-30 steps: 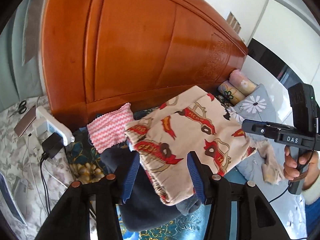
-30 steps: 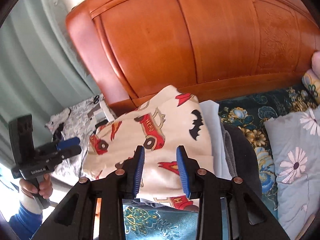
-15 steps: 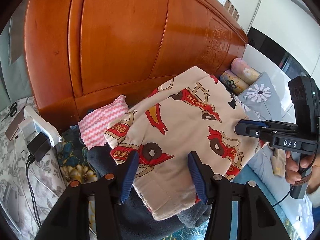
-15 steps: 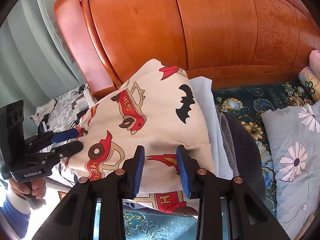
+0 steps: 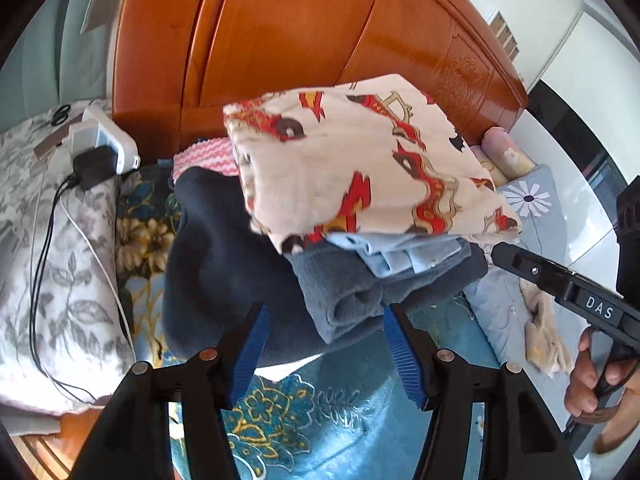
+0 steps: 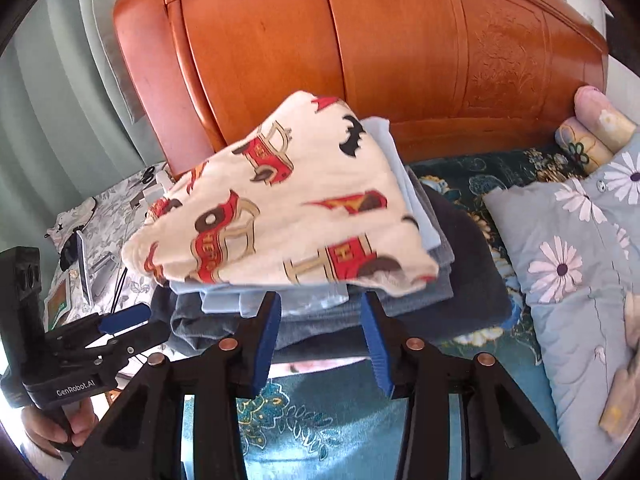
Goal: Fold clothes
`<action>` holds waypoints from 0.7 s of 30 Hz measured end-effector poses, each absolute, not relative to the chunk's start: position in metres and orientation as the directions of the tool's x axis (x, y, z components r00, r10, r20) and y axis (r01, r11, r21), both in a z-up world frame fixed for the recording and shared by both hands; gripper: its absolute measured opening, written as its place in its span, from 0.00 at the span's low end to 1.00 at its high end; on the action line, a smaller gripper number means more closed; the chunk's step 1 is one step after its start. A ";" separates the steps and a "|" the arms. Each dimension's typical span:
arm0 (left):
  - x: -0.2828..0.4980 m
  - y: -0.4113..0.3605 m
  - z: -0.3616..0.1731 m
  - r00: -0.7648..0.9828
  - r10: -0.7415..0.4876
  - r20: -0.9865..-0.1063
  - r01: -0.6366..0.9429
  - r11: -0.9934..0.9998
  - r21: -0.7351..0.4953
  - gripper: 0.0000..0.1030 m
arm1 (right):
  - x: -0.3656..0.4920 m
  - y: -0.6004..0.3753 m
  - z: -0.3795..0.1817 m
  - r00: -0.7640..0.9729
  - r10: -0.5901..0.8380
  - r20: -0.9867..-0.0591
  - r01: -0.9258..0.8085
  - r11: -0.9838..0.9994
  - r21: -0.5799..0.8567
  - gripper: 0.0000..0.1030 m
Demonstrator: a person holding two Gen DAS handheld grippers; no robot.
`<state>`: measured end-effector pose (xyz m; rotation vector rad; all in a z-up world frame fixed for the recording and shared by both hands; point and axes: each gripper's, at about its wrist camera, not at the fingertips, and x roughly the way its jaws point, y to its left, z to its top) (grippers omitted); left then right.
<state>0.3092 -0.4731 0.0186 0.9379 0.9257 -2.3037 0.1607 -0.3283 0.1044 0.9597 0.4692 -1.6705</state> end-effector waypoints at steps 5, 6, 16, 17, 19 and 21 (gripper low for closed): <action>0.313 -0.446 0.008 -0.624 -0.194 -0.757 0.664 -0.641 -0.384 0.78 | 0.168 -0.304 0.085 -0.083 -0.600 -0.796 0.900 -0.389 0.199 0.42; 0.315 -0.441 0.007 -0.616 -0.206 -0.760 0.672 -0.641 -0.371 0.80 | 0.171 -0.300 0.083 -0.090 -0.599 -0.796 0.896 -0.398 0.198 0.43; 0.328 -0.406 0.013 -0.616 -0.301 -0.728 0.686 -0.659 -0.308 1.00 | 0.196 -0.264 0.063 -0.163 -0.618 -0.769 0.882 -0.441 0.167 0.67; 0.328 -0.404 0.011 -0.612 -0.299 -0.733 0.688 -0.657 -0.307 1.00 | 0.198 -0.259 0.063 -0.176 -0.625 -0.761 0.876 -0.452 0.168 0.72; 0.330 -0.399 0.008 -0.608 -0.293 -0.738 0.693 -0.650 -0.312 1.00 | 0.198 -0.252 0.061 -0.187 -0.633 -0.751 0.866 -0.467 0.178 0.79; 0.335 -0.395 0.005 -0.610 -0.288 -0.739 0.698 -0.637 -0.328 1.00 | 0.200 -0.246 0.058 -0.195 -0.637 -0.746 0.858 -0.479 0.185 0.80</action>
